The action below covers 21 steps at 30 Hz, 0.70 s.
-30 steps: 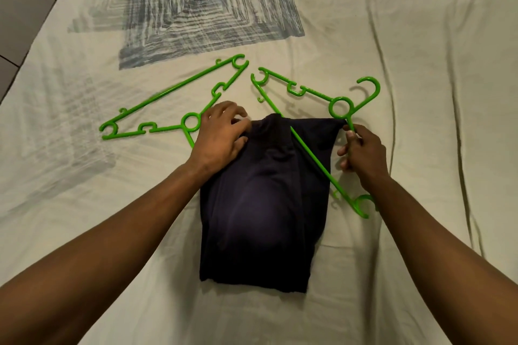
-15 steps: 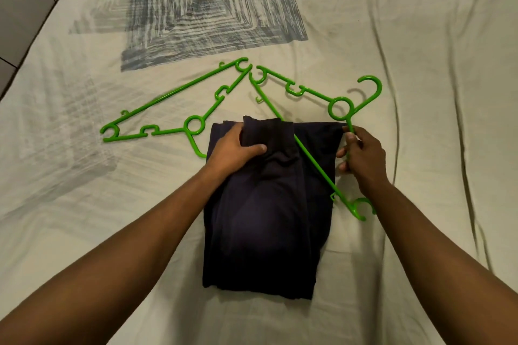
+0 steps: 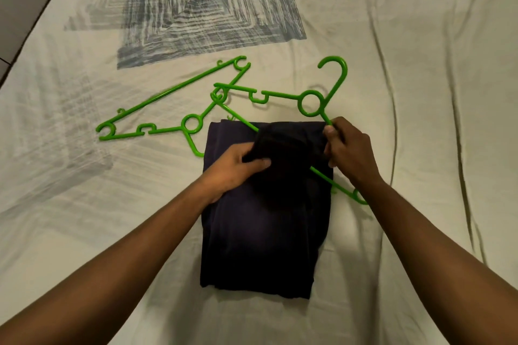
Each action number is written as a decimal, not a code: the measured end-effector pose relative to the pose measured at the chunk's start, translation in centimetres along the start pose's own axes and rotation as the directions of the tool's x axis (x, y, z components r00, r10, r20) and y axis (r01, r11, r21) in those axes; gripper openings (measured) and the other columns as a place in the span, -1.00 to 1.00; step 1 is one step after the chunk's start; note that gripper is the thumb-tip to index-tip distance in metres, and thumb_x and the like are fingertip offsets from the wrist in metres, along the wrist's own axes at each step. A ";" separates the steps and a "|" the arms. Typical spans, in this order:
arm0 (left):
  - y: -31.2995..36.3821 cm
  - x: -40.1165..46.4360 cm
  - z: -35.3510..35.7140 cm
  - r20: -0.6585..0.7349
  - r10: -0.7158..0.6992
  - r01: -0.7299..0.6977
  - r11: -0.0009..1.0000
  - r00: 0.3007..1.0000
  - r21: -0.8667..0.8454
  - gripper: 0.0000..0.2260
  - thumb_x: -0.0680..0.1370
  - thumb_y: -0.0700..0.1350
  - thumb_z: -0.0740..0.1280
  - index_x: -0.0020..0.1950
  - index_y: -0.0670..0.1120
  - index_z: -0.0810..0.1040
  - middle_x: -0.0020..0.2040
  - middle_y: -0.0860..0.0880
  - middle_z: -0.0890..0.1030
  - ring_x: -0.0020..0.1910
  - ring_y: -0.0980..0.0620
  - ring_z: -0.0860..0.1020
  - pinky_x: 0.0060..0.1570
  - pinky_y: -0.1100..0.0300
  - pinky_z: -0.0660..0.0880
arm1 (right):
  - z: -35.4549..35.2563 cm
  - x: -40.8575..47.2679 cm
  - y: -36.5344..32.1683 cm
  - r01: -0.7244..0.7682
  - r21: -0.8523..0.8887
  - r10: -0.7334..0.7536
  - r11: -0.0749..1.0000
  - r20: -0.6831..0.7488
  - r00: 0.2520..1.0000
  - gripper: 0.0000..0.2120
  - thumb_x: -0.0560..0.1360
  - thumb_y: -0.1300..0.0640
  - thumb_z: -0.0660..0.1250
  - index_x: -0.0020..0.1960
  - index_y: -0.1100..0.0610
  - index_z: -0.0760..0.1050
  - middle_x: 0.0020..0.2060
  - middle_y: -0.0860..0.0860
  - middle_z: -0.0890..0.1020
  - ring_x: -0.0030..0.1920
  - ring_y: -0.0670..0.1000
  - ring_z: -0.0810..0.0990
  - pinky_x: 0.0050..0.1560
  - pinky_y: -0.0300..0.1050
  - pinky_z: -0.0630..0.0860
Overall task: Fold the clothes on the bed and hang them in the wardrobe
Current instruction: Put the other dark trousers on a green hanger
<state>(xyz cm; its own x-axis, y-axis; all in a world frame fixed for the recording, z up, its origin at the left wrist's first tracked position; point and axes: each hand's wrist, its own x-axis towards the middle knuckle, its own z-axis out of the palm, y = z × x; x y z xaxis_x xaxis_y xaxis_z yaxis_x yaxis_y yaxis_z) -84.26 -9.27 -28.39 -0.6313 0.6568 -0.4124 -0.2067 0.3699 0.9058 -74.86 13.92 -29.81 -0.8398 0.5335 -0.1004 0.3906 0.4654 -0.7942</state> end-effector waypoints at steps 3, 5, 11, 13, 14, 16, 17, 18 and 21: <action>0.7 1.9 -0.2 -0.216 -0.073 0.050 0.993 0.974 -0.111 -0.85 0.61 -0.18 0.37 0.16 -0.12 0.63 0.01 -0.02 0.72 -0.03 0.08 0.68 -0.04 0.24 0.60 | 0.6 0.0 -0.7 0.117 -0.066 -0.119 0.991 -0.018 0.993 -0.84 0.66 0.07 0.15 -0.07 0.06 0.40 -0.38 0.01 0.55 -0.37 0.08 0.57 -0.30 0.06 0.56; 1.1 3.2 -0.4 -0.242 -0.130 0.090 0.981 0.961 -0.169 -0.90 0.60 -0.18 0.38 0.10 -0.10 0.64 -0.07 0.01 0.72 -0.12 0.11 0.69 -0.14 0.26 0.59 | 0.9 -0.2 -1.2 0.205 -0.160 -0.208 0.966 -0.005 0.978 -0.87 0.66 0.07 0.17 -0.03 0.08 0.40 -0.38 -0.04 0.49 -0.35 0.08 0.52 -0.31 0.01 0.47; 0.6 4.4 -0.9 -0.309 -0.196 0.104 0.951 0.930 -0.291 -0.77 0.61 -0.17 0.36 0.23 -0.22 0.61 -0.04 -0.06 0.71 -0.11 0.09 0.69 -0.16 0.27 0.58 | 2.0 -1.8 -2.8 0.441 -0.163 -0.419 0.882 0.156 0.895 -0.84 0.64 0.00 0.14 -0.01 0.07 0.41 -0.39 -0.10 0.48 -0.40 -0.01 0.48 -0.40 -0.04 0.41; -0.1 3.7 -1.2 -0.315 -0.216 0.119 0.946 0.924 -0.300 -0.75 0.62 -0.12 0.35 0.26 -0.19 0.60 0.06 -0.09 0.70 0.07 0.01 0.67 -0.02 0.24 0.58 | 2.5 -2.0 -2.8 0.478 -0.178 -0.451 0.860 0.174 0.876 -0.81 0.64 -0.03 0.12 0.02 0.07 0.41 -0.36 -0.11 0.50 -0.40 -0.01 0.49 -0.41 -0.05 0.43; -0.3 3.0 -1.4 -0.305 -0.211 0.118 0.947 0.929 -0.297 -0.75 0.62 -0.11 0.35 0.26 -0.17 0.59 0.10 -0.08 0.70 0.12 0.01 0.65 0.04 0.24 0.56 | 2.6 -2.1 -2.8 0.498 -0.188 -0.471 0.846 0.173 0.865 -0.82 0.64 -0.02 0.12 0.02 0.06 0.40 -0.36 -0.12 0.49 -0.40 0.00 0.49 -0.42 -0.05 0.44; -0.5 0.7 -1.7 -0.302 -0.211 0.125 0.951 0.930 -0.281 -0.76 0.63 -0.11 0.33 0.27 -0.12 0.58 0.12 -0.02 0.69 0.10 0.09 0.64 0.06 0.24 0.54 | 2.8 -2.5 -2.7 0.544 -0.217 -0.517 0.810 0.171 0.838 -0.81 0.64 -0.02 0.11 0.01 0.08 0.40 -0.36 -0.15 0.45 -0.41 0.03 0.49 -0.44 -0.05 0.43; -0.8 -0.6 -2.0 -0.324 -0.223 0.129 0.949 0.919 -0.288 -0.76 0.63 -0.11 0.32 0.28 -0.10 0.57 0.09 0.00 0.67 0.08 0.11 0.62 0.07 0.22 0.52 | 2.8 -2.8 -2.7 0.573 -0.230 -0.546 0.787 0.175 0.819 -0.79 0.64 -0.03 0.11 -0.01 0.09 0.39 -0.36 -0.16 0.43 -0.43 0.04 0.48 -0.46 -0.04 0.43; -1.2 -1.9 -2.3 -0.349 -0.235 0.125 0.942 0.907 -0.310 -0.76 0.62 -0.12 0.32 0.27 -0.11 0.57 0.07 0.00 0.66 0.06 0.10 0.61 0.08 0.17 0.50 | 2.8 -3.1 -2.8 0.603 -0.240 -0.573 0.761 0.185 0.798 -0.78 0.63 -0.04 0.10 -0.03 0.09 0.37 -0.36 -0.16 0.41 -0.45 0.04 0.46 -0.48 -0.03 0.43; -2.9 -5.8 -2.8 -0.409 -0.291 0.125 0.913 0.865 -0.388 -0.83 0.57 -0.12 0.31 0.12 -0.11 0.61 0.04 -0.05 0.62 0.02 0.04 0.61 0.06 0.09 0.52 | 3.1 -4.8 -3.0 0.680 -0.277 -0.643 0.679 0.222 0.733 -0.79 0.64 -0.07 0.10 -0.07 0.04 0.30 -0.35 -0.07 0.49 -0.45 0.11 0.50 -0.53 -0.01 0.41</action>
<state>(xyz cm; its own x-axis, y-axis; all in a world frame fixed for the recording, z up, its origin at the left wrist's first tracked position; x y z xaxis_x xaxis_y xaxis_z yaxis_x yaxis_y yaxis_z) -82.12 -16.02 -28.37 -0.7913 0.1917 -0.5806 -0.5572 0.1650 0.8138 -73.14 7.78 -28.81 -0.9504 -0.0650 0.3042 -0.2012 0.8742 -0.4420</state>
